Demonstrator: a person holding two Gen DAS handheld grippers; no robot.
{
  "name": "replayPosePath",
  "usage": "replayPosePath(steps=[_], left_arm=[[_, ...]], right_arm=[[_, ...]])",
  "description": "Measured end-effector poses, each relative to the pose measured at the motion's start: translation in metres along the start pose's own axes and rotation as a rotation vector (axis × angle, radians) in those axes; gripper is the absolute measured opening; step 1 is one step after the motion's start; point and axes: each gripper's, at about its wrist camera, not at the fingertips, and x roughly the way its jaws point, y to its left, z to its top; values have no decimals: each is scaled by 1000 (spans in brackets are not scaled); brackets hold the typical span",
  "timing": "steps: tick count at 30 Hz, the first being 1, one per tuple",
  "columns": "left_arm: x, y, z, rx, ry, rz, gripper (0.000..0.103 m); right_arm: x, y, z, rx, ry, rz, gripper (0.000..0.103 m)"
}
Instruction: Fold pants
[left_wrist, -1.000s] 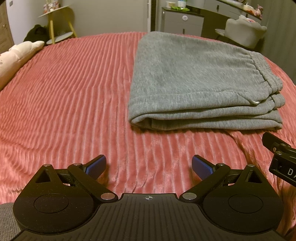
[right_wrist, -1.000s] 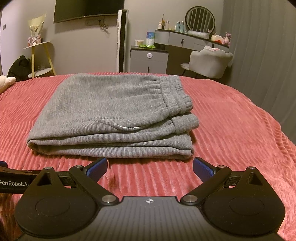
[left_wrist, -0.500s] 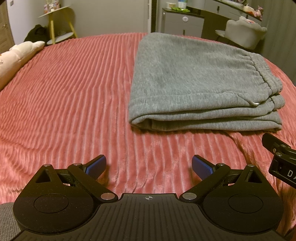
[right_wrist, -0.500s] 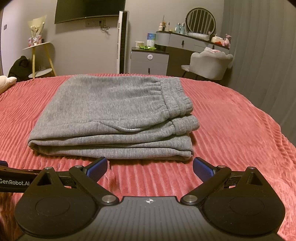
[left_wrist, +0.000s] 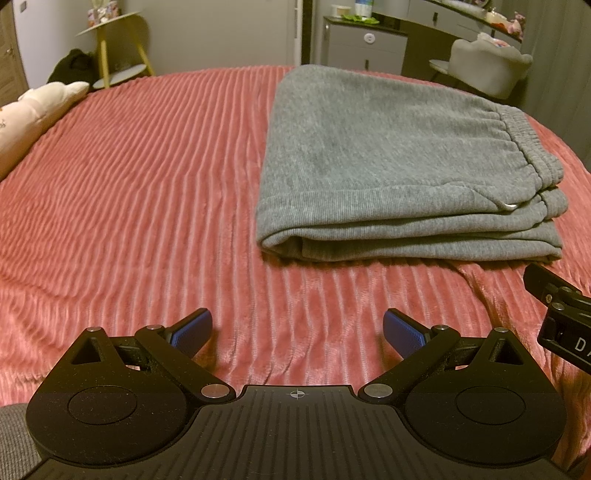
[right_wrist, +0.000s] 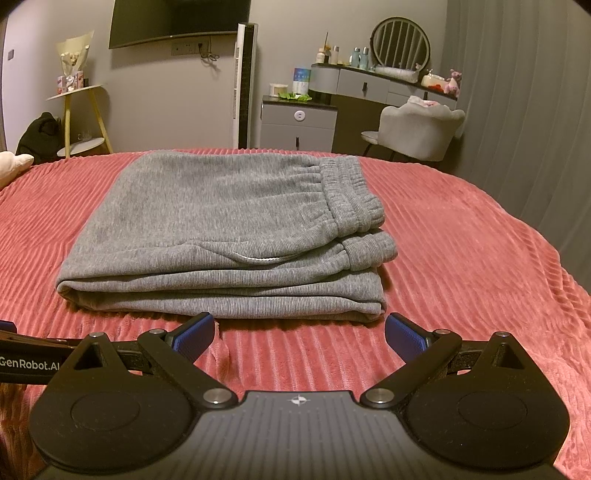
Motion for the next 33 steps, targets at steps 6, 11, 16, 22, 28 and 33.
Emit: replayPosePath(steps=[6, 11, 16, 22, 28, 33], left_arm=[[0, 0, 0, 1, -1, -1, 102], [0, 0, 0, -3, 3, -5, 102], [0, 1, 0, -7, 4, -6, 102], [0, 1, 0, -1, 3, -8, 102], [1, 1, 0, -1, 7, -10, 102], [1, 1, 1, -2, 11, -14, 102]], right_arm=[[0, 0, 0, -1, -2, 0, 99], [-1, 1, 1, -2, -3, -1, 99], [-1, 1, 0, -1, -3, 0, 99], [-2, 2, 1, -2, -6, -2, 99], [-3, 2, 1, -2, -6, -2, 99], [-3, 2, 1, -3, -6, -2, 99]])
